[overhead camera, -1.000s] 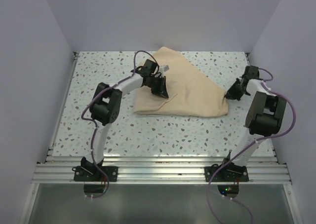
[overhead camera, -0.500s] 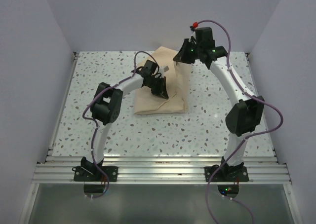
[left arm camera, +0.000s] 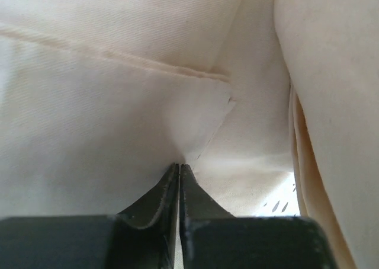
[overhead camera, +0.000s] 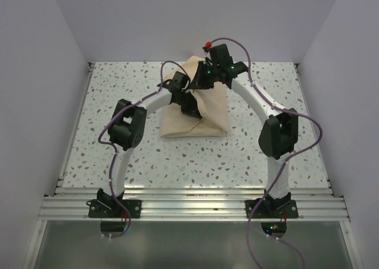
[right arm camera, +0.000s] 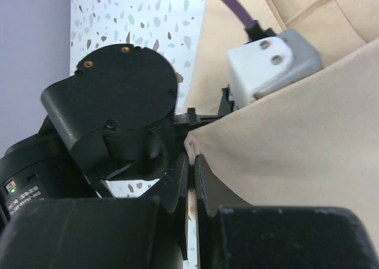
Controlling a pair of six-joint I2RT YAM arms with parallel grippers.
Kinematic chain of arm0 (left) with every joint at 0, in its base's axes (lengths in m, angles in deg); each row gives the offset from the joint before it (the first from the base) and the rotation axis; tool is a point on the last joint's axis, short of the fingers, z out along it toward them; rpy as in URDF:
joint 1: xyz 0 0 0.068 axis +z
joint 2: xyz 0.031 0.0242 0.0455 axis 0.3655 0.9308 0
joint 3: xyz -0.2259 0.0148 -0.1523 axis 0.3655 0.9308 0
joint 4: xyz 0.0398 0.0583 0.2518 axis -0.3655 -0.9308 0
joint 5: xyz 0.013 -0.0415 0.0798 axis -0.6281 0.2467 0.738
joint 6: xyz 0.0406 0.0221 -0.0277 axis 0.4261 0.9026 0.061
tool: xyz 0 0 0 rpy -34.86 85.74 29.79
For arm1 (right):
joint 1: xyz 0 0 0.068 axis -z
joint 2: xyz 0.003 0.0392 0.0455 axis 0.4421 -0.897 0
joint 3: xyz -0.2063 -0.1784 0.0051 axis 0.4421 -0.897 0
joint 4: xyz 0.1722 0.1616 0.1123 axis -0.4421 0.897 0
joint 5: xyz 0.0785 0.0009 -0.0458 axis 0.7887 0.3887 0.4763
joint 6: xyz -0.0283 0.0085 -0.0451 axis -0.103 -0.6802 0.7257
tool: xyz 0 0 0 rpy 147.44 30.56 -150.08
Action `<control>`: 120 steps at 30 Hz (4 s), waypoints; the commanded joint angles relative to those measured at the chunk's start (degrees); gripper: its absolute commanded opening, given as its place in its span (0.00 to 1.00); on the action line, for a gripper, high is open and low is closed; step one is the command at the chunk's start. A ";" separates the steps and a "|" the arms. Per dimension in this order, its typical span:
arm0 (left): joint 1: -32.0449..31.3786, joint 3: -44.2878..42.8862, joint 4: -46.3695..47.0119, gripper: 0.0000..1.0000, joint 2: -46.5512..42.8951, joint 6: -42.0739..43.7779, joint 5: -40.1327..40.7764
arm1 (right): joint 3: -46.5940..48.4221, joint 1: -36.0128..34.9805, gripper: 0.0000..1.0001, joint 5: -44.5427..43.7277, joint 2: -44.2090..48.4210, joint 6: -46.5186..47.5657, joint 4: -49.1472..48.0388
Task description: Prepare the surgical pack
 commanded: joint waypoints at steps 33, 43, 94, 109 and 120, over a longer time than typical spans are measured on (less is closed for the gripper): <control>15.29 29.84 5.79 0.18 -20.30 -3.09 4.83 | 9.43 -8.83 0.00 14.26 -11.79 1.37 -5.51; 15.20 26.15 0.26 0.19 -22.32 -0.99 9.92 | 9.69 -9.01 0.06 9.07 -17.86 0.32 -0.94; 11.68 25.44 -5.81 0.00 -25.39 5.96 3.85 | -41.90 11.20 0.00 22.43 13.25 4.62 -7.80; 20.91 7.26 1.39 0.10 -18.58 -0.10 11.51 | -24.11 15.34 0.00 13.38 6.77 0.15 -14.46; 21.27 -5.85 14.49 0.00 -1.94 -4.94 3.95 | 8.53 17.62 0.02 15.91 -24.08 -3.45 -18.07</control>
